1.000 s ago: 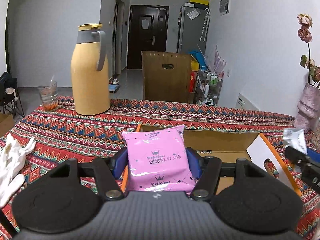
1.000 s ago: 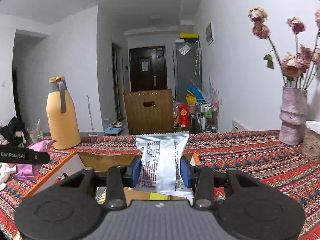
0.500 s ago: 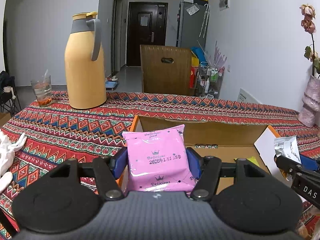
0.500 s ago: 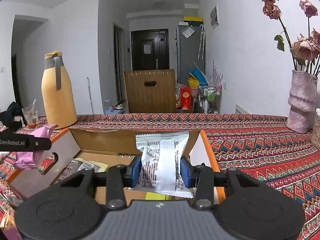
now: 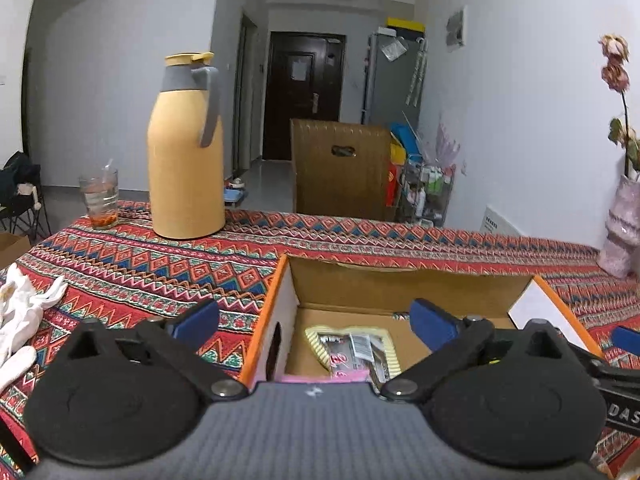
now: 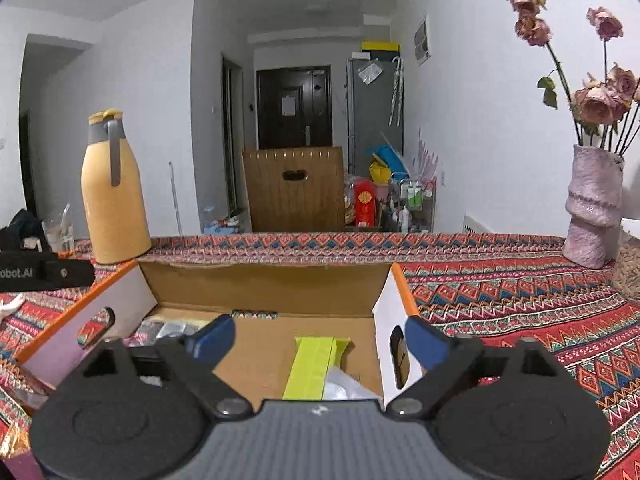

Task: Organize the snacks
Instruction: 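Lower the pink packet and white wrapper into the box and open both tools, then move both tools back over the snack pile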

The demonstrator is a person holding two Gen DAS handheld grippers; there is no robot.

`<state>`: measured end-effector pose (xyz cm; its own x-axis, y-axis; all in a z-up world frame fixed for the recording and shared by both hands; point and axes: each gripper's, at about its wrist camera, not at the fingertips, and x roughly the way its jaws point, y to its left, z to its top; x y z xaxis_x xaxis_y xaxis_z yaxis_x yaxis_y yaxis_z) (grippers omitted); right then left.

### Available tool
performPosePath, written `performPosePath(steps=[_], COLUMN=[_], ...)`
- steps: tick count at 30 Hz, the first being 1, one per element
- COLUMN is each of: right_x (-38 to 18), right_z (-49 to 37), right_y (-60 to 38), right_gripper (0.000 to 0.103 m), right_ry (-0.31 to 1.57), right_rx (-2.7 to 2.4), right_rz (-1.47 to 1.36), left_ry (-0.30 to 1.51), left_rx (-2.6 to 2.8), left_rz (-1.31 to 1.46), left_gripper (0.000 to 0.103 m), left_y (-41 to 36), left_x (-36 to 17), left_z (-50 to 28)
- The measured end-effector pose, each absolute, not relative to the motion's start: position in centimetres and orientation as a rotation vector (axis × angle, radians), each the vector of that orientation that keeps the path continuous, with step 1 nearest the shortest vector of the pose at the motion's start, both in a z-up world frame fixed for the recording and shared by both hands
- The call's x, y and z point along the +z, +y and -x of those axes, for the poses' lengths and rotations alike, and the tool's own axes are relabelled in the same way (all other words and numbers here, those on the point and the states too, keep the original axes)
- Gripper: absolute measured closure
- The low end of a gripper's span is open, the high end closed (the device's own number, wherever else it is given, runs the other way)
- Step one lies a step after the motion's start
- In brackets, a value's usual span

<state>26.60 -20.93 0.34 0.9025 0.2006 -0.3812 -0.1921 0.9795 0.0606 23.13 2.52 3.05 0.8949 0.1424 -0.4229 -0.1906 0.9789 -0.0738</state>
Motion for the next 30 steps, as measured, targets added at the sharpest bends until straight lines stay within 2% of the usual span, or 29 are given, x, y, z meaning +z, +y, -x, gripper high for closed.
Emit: performPosePath(steps=[1,15,23,30], right_x=[0.4,0.9,4.0,4.9], right_z=[-26.6,-26.5,-23.6,-20.2], right_y=[-21.0,-21.2,-21.6,-22.4], right_gripper=[0.000,0.000,0.000,0.000], right_ry=[0.393,0.387,0.311,0.290], right_rx=[0.201,0.202,0.217,0.228], right_rz=[-0.028,-0.057,-0.059,-0.055], left_ry=[0.430,0.419,0.397,0.444], left_rx=[0.168,0.179,0.171,0.149], left_rz=[0.121,0.107,0.124,0.114], left_gripper=[0.000,0.000,0.000,0.000], left_y=[2.6,2.0,2.3,2.6], left_x=[3.1,3.9,5.9,5.2], left_z=[-23.1,-22.6,-20.7,-17.9])
